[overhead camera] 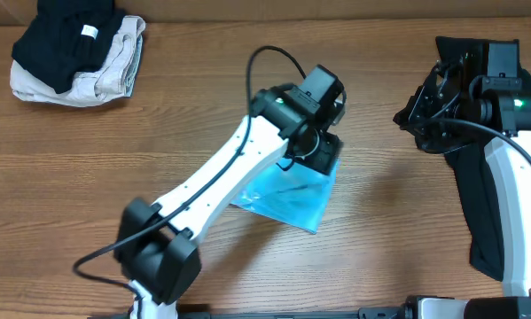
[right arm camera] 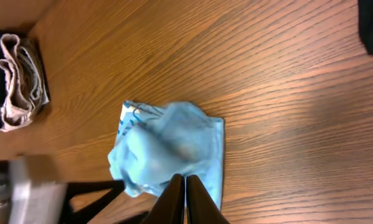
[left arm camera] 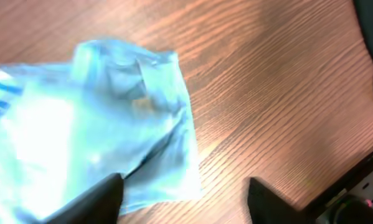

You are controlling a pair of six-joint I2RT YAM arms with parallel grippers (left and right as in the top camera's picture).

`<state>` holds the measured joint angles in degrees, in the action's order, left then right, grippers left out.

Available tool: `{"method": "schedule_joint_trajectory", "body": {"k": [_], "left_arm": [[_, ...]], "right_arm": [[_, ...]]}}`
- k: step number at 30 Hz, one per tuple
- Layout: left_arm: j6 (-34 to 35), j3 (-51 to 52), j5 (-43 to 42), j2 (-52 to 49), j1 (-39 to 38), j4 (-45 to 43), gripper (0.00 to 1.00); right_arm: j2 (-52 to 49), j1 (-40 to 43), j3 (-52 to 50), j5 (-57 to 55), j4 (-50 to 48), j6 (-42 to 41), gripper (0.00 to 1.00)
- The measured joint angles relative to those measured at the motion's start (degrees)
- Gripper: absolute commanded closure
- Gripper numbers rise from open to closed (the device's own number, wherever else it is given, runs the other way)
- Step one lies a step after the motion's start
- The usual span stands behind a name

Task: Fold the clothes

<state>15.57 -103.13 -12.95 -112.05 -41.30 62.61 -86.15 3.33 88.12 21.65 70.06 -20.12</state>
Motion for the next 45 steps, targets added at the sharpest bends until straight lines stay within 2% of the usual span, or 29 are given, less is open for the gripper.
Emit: {"method": "schedule_joint_trajectory", "body": {"k": [5,8,15,19,22,27,30,34,42,45], "left_arm": [[0.5,0.0,-0.7,-3.3,-0.1,-0.9,0.05],[0.6,-2.5,-1.1,-3.3,1.7,0.5,0.00],[0.6,-18.0,-1.4,-3.0,13.8,6.7,0.00],[0.6,-22.6,-1.4,-1.9,22.7,8.0,0.00],[0.6,-22.8,-1.4,-1.5,27.2,9.3,0.00],[0.6,-22.0,-1.4,-1.5,28.7,9.6,0.00],[0.5,-21.4,-1.2,-1.5,28.6,9.6,0.00],[0.5,-21.3,-0.8,-1.5,28.6,9.7,0.00],[0.5,-21.3,-0.6,-1.5,28.6,9.7,0.00],[0.4,-21.3,-0.5,-1.5,28.6,9.7,0.01]], "right_arm": [[0.0,0.0,0.0,-0.1,0.1,0.5,0.79],[0.0,0.0,0.0,-0.5,1.1,0.6,0.75],[0.0,-1.9,-2.8,-1.0,1.2,0.7,0.67],[0.0,-8.6,-9.7,-1.1,-0.5,-0.8,0.61],[-0.1,-16.2,-15.8,-1.1,-6.0,-4.2,0.58],[-0.3,-28.1,-24.5,-2.5,-16.2,-13.6,0.50],[-0.3,-32.3,-26.8,-5.3,-19.2,-20.7,0.39],[-1.0,-35.1,-27.6,-9.2,-20.0,-28.7,0.33],[-9.9,-35.8,-27.6,-10.2,-20.9,-33.9,0.31],[-12.9,-35.8,-27.8,-9.3,-21.3,-34.1,0.38]]}}
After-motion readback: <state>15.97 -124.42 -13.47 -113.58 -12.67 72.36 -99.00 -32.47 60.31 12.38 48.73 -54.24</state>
